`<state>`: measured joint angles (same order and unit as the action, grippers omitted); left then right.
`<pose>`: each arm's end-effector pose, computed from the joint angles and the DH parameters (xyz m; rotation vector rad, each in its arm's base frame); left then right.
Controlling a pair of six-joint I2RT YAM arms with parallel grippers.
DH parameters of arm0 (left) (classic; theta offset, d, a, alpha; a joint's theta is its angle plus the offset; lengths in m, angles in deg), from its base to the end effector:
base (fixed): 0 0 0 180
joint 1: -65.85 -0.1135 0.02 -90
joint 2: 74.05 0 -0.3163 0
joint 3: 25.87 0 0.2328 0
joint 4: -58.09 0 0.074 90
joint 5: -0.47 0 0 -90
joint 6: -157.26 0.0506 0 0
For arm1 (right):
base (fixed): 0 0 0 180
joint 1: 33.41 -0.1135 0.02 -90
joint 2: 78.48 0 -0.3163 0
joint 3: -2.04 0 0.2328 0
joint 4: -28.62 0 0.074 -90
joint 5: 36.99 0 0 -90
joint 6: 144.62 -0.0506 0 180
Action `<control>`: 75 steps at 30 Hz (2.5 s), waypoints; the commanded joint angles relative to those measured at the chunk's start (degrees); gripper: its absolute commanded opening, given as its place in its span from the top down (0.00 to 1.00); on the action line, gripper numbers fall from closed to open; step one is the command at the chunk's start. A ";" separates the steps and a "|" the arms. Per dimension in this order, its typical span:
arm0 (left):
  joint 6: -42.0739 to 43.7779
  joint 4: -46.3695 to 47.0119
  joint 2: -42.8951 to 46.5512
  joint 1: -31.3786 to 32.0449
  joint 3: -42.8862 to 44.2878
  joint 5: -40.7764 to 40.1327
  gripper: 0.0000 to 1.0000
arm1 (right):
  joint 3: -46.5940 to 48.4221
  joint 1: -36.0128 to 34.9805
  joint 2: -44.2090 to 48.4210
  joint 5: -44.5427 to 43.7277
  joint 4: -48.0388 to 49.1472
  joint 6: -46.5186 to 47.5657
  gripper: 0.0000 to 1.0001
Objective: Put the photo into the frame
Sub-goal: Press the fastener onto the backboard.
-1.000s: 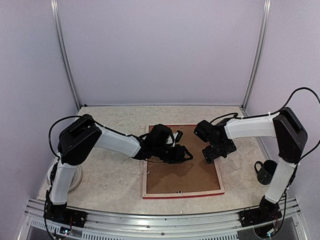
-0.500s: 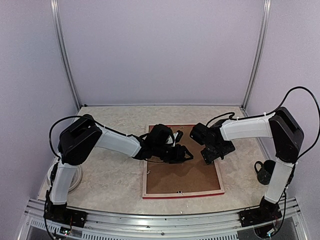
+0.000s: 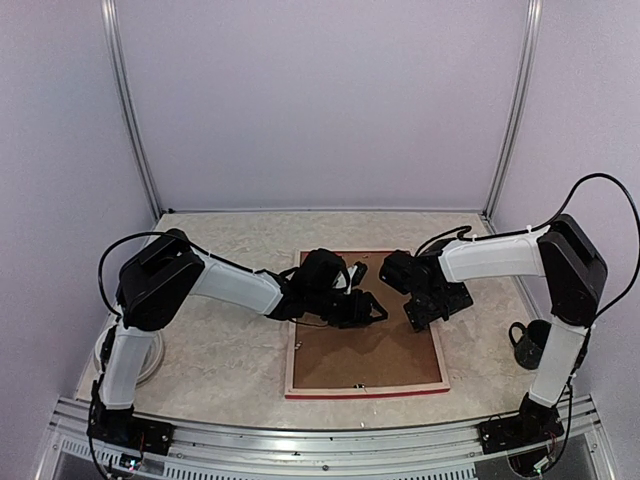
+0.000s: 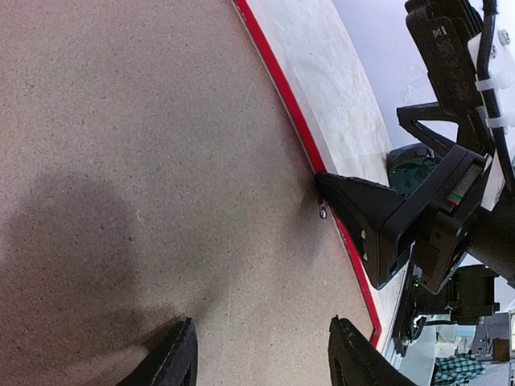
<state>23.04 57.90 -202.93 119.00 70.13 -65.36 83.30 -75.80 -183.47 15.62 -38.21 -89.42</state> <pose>0.2921 -0.4243 0.1678 0.4730 2.4137 -1.3403 0.2525 0.1889 0.2112 -0.1800 2.6470 -0.7098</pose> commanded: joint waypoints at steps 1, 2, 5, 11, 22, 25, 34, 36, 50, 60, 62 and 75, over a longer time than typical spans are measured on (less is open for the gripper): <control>-0.32 -2.13 -1.92 -0.32 -0.11 -0.51 0.44 | -0.44 -1.04 -2.40 2.31 -12.12 -0.91 0.01; -0.21 -2.10 -1.83 -0.32 -0.25 -0.55 0.44 | 0.00 -1.41 -2.38 2.55 -12.57 -0.74 0.01; -0.36 -2.11 -1.73 -0.39 -0.54 -1.01 0.45 | 1.66 -2.64 -1.75 3.50 -13.80 -0.55 0.01; -1.11 -1.17 -2.23 -0.46 -0.87 -1.01 0.45 | 4.70 -2.87 -0.89 1.99 -12.91 0.02 0.01; 0.22 0.34 2.79 -2.22 -2.89 -3.04 0.42 | 6.27 1.58 4.85 10.06 3.12 5.10 0.01; 1.39 -0.24 5.41 -3.75 -3.10 -4.00 0.40 | 6.29 3.14 5.53 13.27 6.93 5.71 0.01; 7.09 -5.27 13.07 -7.22 -2.31 -9.22 0.19 | 6.43 8.10 8.35 24.97 16.90 7.24 0.01; 7.22 -5.04 14.21 -7.72 -2.92 -9.56 0.16 | 7.75 8.94 7.76 27.13 17.80 7.82 0.01; 7.53 -5.60 15.54 -9.10 -4.53 -11.27 0.01 | 22.78 10.95 -2.63 28.42 18.14 13.83 0.01; 6.58 -6.44 15.82 -9.20 -6.06 -13.55 0.01 | 31.39 11.68 -9.22 25.56 17.47 15.03 0.01; 6.37 -6.48 16.18 -9.22 -6.53 -14.10 0.01 | 31.73 11.96 -9.63 25.24 18.31 15.01 0.01; 5.39 -6.53 18.85 -10.65 -9.54 -16.52 0.01 | 46.64 12.16 -22.54 18.85 14.85 19.08 0.01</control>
<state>28.57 50.97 -187.57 108.66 61.75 -80.84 126.60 -64.10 -202.57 37.04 -21.19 -71.98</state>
